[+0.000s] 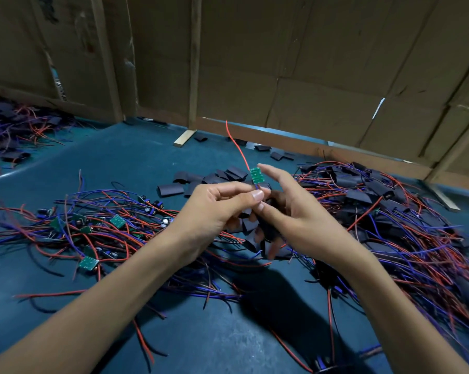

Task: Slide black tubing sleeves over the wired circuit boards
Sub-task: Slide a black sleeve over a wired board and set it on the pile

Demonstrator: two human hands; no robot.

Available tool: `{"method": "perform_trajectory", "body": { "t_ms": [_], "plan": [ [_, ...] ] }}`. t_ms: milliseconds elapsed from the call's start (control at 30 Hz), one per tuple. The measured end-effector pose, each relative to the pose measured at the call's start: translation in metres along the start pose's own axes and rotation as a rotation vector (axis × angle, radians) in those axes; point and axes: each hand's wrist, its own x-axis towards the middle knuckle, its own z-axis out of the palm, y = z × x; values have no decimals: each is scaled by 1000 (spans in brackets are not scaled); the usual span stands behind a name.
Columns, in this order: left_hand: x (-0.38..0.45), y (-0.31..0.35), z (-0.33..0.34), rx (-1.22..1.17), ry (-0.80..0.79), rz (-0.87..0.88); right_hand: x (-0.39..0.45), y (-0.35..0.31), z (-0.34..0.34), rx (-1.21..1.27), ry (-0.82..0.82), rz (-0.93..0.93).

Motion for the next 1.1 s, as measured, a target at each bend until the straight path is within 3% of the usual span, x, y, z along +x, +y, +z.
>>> {"method": "perform_trajectory", "body": {
  "t_ms": [133, 233, 300, 400, 467, 533, 633, 733, 867, 1000, 1100],
  "plan": [
    [0, 4, 0, -46, 31, 41, 2, 1, 2, -26, 62, 3],
    [0, 2, -5, 269, 103, 240, 4, 1, -2, 43, 105, 43],
    [-1, 1, -6, 522, 103, 353, 3, 1, -2, -53, 109, 65],
    [-5, 0, -3, 591, 120, 363, 2, 1, 3, -291, 158, 55],
    [-4, 1, -1, 564, 253, 259, 1, 1, 9, -376, 193, 34],
    [0, 5, -3, 441, 295, 28, 1, -1, 12, -428, 223, -3],
    [4, 10, -9, 141, 118, -345, 0, -3, 13, -476, 208, -48],
    [4, 8, -10, -91, 17, -464, -1, -4, 12, -473, 177, -61],
    [6, 5, -9, -321, 1, -311, 0, -1, 7, -448, 150, -38],
    [3, 4, -9, -105, -6, -32, 3, 3, 2, -479, 98, 72],
    [0, 0, -4, 55, 3, 89, 4, 6, 2, -434, 116, 45]
  ]
}}
